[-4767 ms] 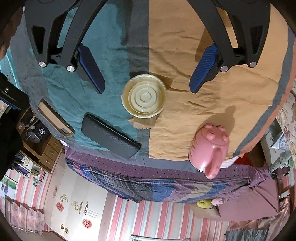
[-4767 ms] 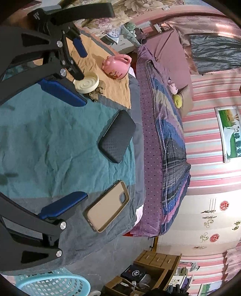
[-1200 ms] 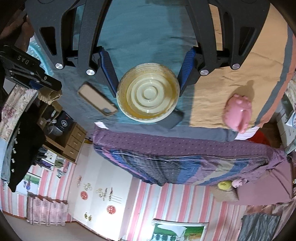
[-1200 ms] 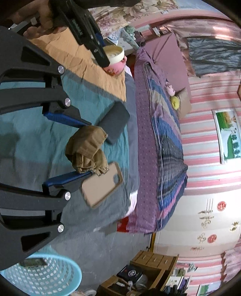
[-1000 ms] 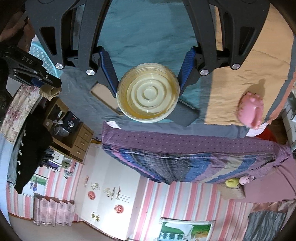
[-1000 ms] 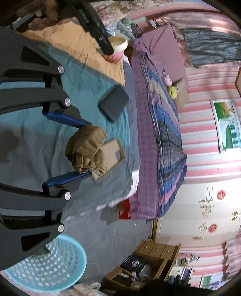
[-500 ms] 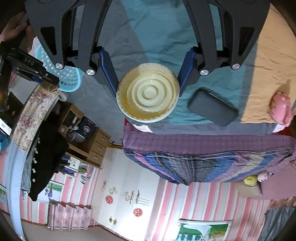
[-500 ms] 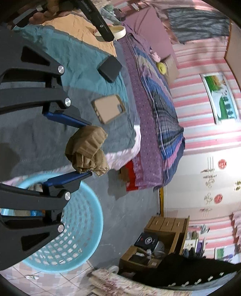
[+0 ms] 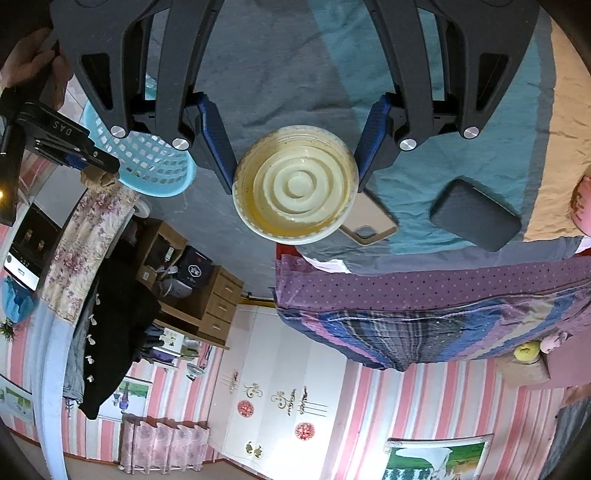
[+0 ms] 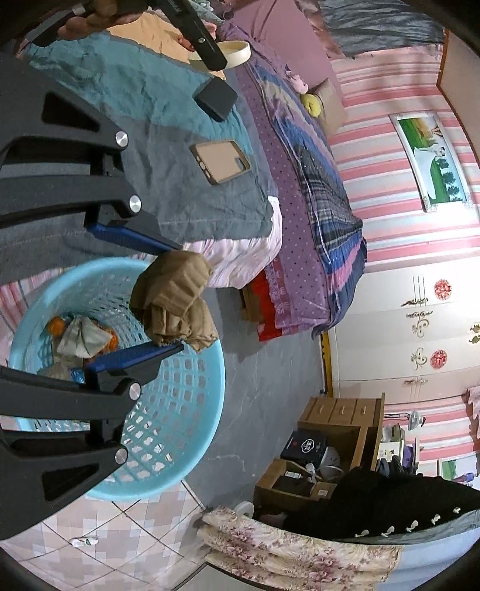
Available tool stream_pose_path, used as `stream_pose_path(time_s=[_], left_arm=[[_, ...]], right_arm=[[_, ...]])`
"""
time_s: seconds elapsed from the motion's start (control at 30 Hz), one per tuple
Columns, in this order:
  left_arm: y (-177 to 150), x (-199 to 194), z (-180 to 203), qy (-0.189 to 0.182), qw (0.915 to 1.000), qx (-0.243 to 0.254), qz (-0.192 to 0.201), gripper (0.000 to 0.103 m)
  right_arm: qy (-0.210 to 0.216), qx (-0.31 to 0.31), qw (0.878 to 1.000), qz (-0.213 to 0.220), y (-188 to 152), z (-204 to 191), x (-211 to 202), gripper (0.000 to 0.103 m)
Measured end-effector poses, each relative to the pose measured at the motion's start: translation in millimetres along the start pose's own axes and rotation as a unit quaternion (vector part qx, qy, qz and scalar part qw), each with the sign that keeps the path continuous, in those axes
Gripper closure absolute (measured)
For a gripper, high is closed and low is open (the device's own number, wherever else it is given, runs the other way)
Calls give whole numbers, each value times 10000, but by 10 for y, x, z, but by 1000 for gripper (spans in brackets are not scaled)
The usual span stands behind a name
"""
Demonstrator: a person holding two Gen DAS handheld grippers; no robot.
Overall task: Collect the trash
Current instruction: 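Carry the lid in the left tool while the right tool carries the cloth to the basket, then open the left tool over the basket while the right tool releases the cloth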
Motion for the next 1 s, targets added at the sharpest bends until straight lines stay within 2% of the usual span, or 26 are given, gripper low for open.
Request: stream_pose_path(time_s=[0.33, 0.6, 0.87, 1.0], left_arm=[[-71, 194, 411, -378, 9989, 214, -151, 42], [-134, 387, 1005, -988, 9939, 422, -265, 42], [-222, 621, 1248, -1113, 9914, 500, -469, 42], [-243, 685, 1362, -1121, 9904, 617, -518, 42]], right_arm=[[-329, 223, 9992, 14, -44, 296, -28, 56], [-471, 399, 9981, 8, -114, 544, -76, 56], [-560, 448, 9974, -58, -138, 743, -54, 56], [-689, 402, 9968, 3, -116, 799, -54, 51]])
Point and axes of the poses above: each gripper's, at about its wrist camera, not at the fingertips, and x roughly the way its jaws point, z to its right, y to its top, the point moved 3 cm from there along x, roughly the way its jaws point, and after that the axes turned 2 degrees about z, right-handed, at the moved point
